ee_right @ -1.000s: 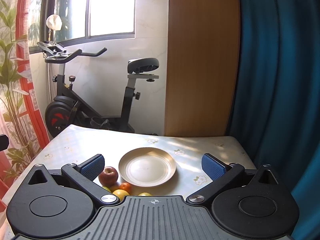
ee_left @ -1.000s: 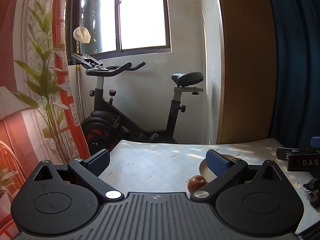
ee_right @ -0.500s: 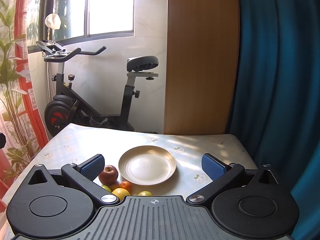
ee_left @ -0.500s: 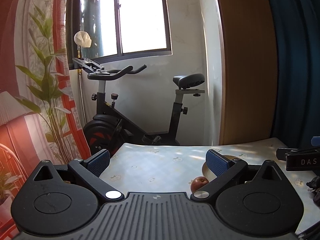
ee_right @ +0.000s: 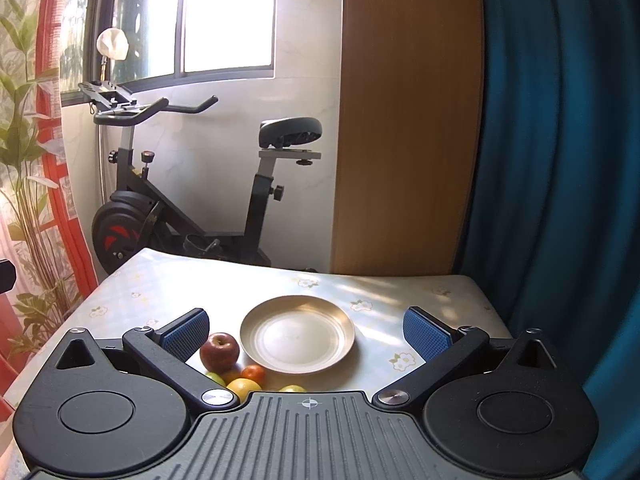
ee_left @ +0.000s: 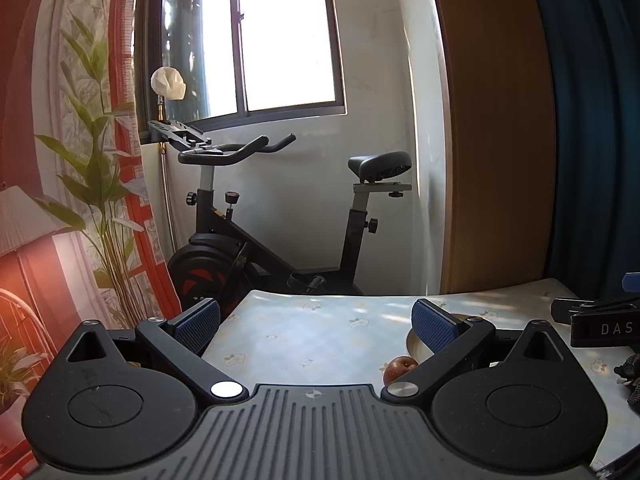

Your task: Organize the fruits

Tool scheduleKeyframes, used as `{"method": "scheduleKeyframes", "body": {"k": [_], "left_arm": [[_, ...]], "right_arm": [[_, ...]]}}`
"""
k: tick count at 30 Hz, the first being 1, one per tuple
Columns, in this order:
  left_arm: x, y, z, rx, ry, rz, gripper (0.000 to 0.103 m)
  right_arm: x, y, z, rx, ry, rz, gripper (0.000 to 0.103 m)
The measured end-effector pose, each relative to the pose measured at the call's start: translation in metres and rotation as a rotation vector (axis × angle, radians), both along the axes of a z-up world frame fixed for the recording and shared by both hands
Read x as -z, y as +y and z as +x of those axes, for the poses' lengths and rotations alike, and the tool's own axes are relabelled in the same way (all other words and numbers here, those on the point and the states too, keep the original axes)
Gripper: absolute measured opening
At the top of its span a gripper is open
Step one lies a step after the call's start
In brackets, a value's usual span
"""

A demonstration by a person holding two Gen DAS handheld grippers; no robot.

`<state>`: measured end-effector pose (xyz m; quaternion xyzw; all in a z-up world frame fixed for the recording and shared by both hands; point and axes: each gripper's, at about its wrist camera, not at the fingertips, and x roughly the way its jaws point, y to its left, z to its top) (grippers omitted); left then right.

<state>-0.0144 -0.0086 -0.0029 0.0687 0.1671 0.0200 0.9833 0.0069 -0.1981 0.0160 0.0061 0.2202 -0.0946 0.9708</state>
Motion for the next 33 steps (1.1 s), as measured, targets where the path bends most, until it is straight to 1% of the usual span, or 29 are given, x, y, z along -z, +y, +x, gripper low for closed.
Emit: {"method": "scheduleKeyframes", "body": {"k": [7, 11, 28, 31, 33], "left_arm": [[0.0, -0.003, -0.004, -0.019, -0.02, -0.001, 0.103], [0.0, -0.005, -0.006, -0.021, -0.02, 0.008, 0.103], [-0.002, -0.002, -0.005, -0.034, -0.018, -0.016, 0.103], [-0.002, -0.001, 0.001, -0.024, -0.013, -0.026, 0.103], [-0.005, 0.002, 0.007, -0.028, -0.033, -0.02, 0.103]], "right_arm": [[0.001, 0.0, 0.001, -0.004, 0.002, -0.002, 0.103], [0.001, -0.001, 0.001, -0.004, -0.001, 0.003, 0.103], [0.003, 0.001, 0.0, -0.009, -0.007, -0.004, 0.103], [0.006, 0.002, 0.002, -0.035, -0.007, -0.001, 0.103], [0.008, 0.002, 0.004, -0.072, -0.018, 0.009, 0.103]]}}
